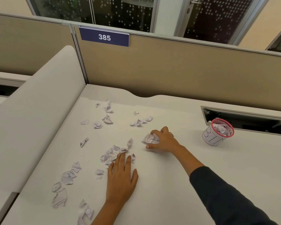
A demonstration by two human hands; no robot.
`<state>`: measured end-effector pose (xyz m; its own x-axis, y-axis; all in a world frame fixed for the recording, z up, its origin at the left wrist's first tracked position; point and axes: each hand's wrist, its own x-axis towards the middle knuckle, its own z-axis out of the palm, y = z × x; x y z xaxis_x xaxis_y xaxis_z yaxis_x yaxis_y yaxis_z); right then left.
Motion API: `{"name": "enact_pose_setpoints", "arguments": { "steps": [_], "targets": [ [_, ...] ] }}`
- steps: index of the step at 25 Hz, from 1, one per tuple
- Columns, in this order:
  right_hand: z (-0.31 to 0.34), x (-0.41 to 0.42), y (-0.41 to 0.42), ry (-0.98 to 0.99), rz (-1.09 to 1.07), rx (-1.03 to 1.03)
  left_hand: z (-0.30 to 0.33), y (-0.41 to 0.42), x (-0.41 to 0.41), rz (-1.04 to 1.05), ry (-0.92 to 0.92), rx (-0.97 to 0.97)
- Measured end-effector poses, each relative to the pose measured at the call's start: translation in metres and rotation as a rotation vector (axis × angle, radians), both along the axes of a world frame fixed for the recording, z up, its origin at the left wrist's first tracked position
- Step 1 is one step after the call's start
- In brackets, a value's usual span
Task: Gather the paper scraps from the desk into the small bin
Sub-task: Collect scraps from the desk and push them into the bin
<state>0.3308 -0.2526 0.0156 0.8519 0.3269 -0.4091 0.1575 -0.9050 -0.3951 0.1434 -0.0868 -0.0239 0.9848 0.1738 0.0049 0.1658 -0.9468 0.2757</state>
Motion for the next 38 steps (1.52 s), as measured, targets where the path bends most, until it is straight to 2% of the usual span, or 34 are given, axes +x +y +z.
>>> {"name": "enact_pose_setpoints", "arguments": {
  "steps": [4,7,10,13,17,21,23,27,29,32,35,38],
  "targets": [
    [-0.011,-0.016,0.033,-0.169,-0.169,-0.014,0.002,0.000,0.000,0.004,-0.007,-0.010],
    [-0.020,-0.024,0.037,-0.251,-0.274,0.226,0.003,-0.001,0.000,0.003,-0.006,-0.012],
    [-0.018,-0.024,0.029,-0.227,-0.346,0.421,0.003,0.000,0.001,0.007,-0.004,-0.020],
    [-0.009,-0.021,0.012,-0.147,-0.410,0.461,0.002,0.000,0.001,0.003,-0.007,-0.025],
    [0.021,-0.016,-0.026,-0.028,-0.602,0.622,0.001,-0.001,0.000,0.006,-0.011,-0.026],
    [0.072,0.003,-0.084,-0.069,-0.642,0.762,0.004,-0.001,0.001,-0.002,-0.013,-0.016],
    [0.097,0.015,-0.120,-0.141,-0.650,0.752,0.005,-0.001,0.000,0.002,-0.014,-0.015],
    [0.124,0.037,-0.193,-0.238,-0.748,0.534,0.008,-0.003,0.000,0.001,-0.012,-0.016],
    [0.127,0.043,-0.212,-0.214,-0.714,0.436,0.009,-0.003,0.000,0.006,-0.006,-0.019],
    [0.129,0.045,-0.217,-0.048,-0.561,0.211,0.009,-0.004,0.001,0.011,-0.012,-0.015],
    [0.135,0.053,-0.217,0.063,-0.491,0.215,0.011,-0.006,0.002,0.011,-0.015,-0.023],
    [0.142,0.064,-0.222,-0.026,-0.528,0.239,0.010,-0.007,0.003,0.022,-0.035,-0.027]
  ]
}}
